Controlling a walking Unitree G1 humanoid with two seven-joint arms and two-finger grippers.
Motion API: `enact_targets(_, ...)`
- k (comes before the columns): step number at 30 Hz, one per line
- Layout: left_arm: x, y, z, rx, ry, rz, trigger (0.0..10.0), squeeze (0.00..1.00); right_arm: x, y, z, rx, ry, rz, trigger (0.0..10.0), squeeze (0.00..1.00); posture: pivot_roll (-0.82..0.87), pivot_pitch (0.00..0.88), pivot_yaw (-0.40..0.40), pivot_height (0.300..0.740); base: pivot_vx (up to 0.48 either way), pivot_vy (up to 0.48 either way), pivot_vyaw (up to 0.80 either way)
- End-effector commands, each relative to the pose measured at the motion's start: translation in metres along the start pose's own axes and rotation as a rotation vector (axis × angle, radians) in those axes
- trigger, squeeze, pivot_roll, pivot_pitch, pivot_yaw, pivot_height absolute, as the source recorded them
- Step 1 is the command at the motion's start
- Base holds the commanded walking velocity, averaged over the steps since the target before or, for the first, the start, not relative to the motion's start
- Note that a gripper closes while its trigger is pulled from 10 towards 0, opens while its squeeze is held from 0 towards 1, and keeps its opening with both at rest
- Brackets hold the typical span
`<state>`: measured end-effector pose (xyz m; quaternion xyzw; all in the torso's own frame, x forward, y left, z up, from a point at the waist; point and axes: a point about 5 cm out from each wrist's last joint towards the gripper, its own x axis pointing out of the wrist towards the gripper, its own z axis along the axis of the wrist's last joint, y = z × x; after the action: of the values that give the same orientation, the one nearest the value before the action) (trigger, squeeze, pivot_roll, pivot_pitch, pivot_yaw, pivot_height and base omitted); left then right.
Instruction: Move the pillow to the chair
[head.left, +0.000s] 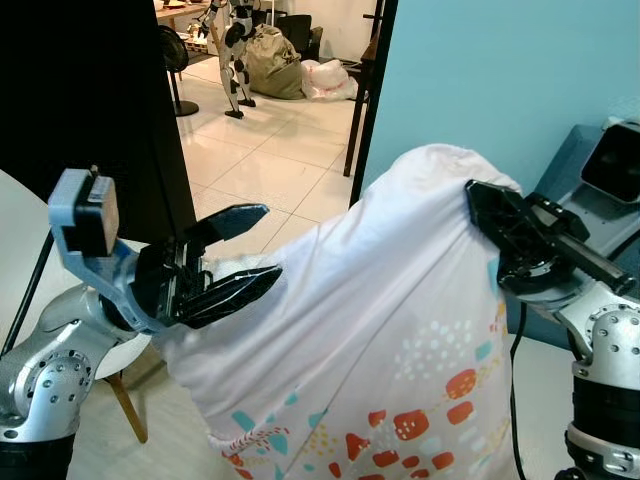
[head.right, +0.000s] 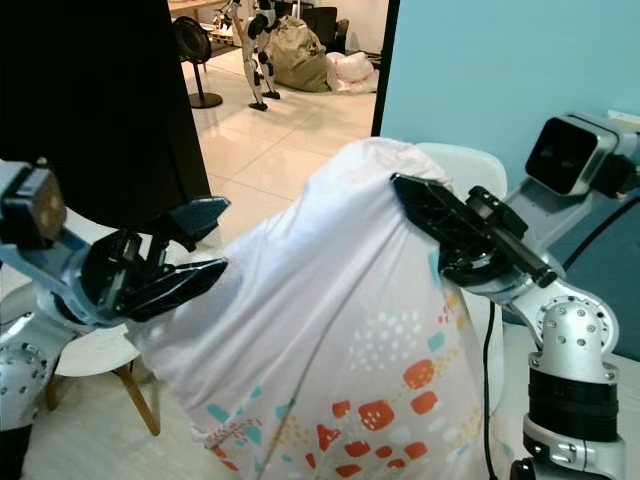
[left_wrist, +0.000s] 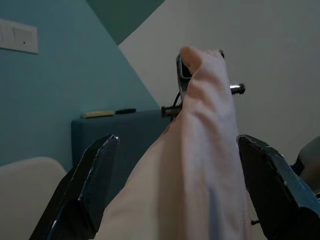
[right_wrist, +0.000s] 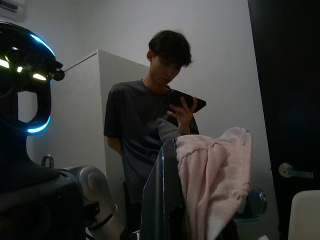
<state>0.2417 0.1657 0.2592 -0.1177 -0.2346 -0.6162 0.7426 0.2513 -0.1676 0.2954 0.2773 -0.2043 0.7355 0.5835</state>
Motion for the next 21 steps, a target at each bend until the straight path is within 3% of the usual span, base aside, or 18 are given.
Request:
enact_targets(1,0.003,-0.004,-0.001,-0.009,-0.013,-0.021,10.0,0.00,0.005,0.001,0.005,-0.038,-0.015,0.039,0.0,0.00,0.03,0.000,-0.061,0.740,0.000,0.000,0.00)
enact_targets(7,0.006,-0.013,-0.020,-0.089,0.022,-0.050,10.0,0.00,0.005,0.000,0.005,-0.042,-0.008,0.034,0.0,0.00,0.03,0.000,-0.058,0.740,0.000,0.000,0.00)
enact_targets(12,0.006,-0.012,-0.028,-0.107,0.039,-0.020,10.0,0.00,0.006,-0.001,0.005,-0.046,-0.005,0.034,0.0,0.00,0.03,0.000,-0.059,0.740,0.000,0.000,0.00)
enact_targets(21,0.003,-0.013,-0.027,-0.117,0.038,-0.003,10.0,0.00,0.005,-0.002,0.005,-0.048,0.003,0.026,0.0,0.00,0.04,0.000,-0.061,0.740,0.000,0.000,0.00)
